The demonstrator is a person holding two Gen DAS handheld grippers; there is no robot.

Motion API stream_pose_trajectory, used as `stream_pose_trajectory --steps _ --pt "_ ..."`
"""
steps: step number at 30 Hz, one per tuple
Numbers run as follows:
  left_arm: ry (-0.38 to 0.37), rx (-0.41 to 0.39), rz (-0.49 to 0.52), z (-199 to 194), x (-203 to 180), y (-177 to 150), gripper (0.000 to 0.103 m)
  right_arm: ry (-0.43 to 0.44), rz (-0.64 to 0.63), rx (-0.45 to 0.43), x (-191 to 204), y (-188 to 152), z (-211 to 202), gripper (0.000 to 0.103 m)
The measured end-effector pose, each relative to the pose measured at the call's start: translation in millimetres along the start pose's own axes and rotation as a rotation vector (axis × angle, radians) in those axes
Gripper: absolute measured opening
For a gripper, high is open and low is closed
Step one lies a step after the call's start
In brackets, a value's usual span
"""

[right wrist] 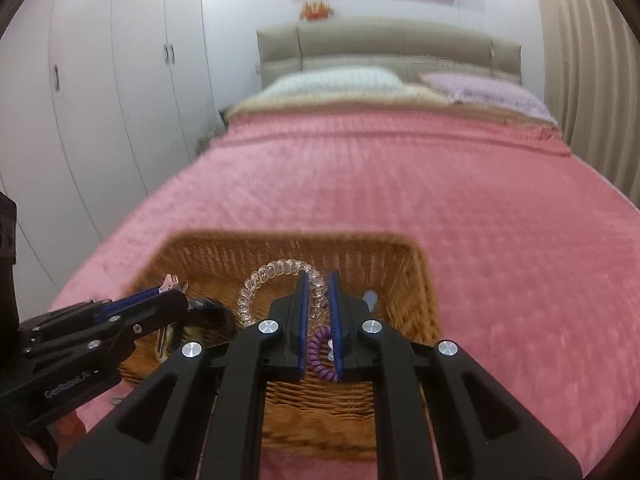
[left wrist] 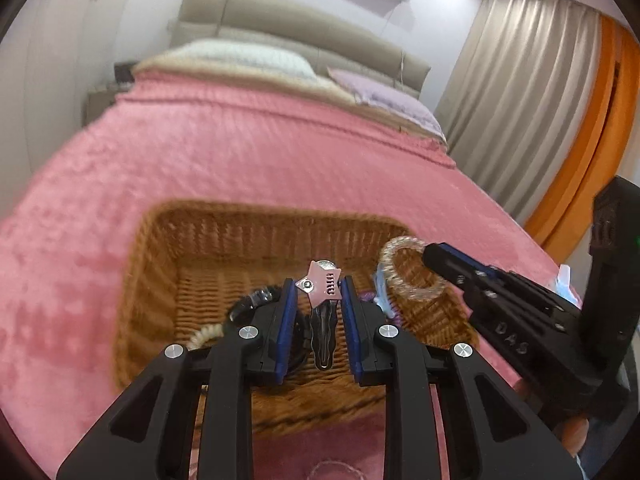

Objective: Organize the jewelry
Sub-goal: 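Lower the hairpin and bead bracelet into the basket and open both tools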

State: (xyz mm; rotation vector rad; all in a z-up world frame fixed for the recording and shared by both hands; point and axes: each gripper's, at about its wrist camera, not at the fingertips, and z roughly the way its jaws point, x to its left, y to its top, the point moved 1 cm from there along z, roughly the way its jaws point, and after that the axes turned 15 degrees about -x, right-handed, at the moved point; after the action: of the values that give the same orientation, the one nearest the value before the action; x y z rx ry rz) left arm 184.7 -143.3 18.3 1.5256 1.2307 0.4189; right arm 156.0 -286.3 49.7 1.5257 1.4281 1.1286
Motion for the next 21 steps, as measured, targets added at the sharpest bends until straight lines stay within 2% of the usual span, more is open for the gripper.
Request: stream_pose_trajectory --steps 5,10,15,19,21 --pt "0.038 0.058 0.048 17 2 -16 0.021 -0.022 -0.001 0.095 -5 -26 25 0.008" --pt "0.067 0.079 0.075 22 3 -24 0.022 -0.018 -0.007 0.119 -4 -35 26 0.009" --pt "0.055 0.028 0.07 -2 1 -14 0.04 -0.005 0.019 0.097 -9 -29 13 0.026" --pt "0.031 -0.025 0.076 -35 -9 -3 0.041 0.011 0.034 0.069 -10 -24 -15 0.027" --pt "0.027 -0.051 0.093 -54 -14 1 0.041 0.019 0.034 0.054 -9 -21 -31 0.032"
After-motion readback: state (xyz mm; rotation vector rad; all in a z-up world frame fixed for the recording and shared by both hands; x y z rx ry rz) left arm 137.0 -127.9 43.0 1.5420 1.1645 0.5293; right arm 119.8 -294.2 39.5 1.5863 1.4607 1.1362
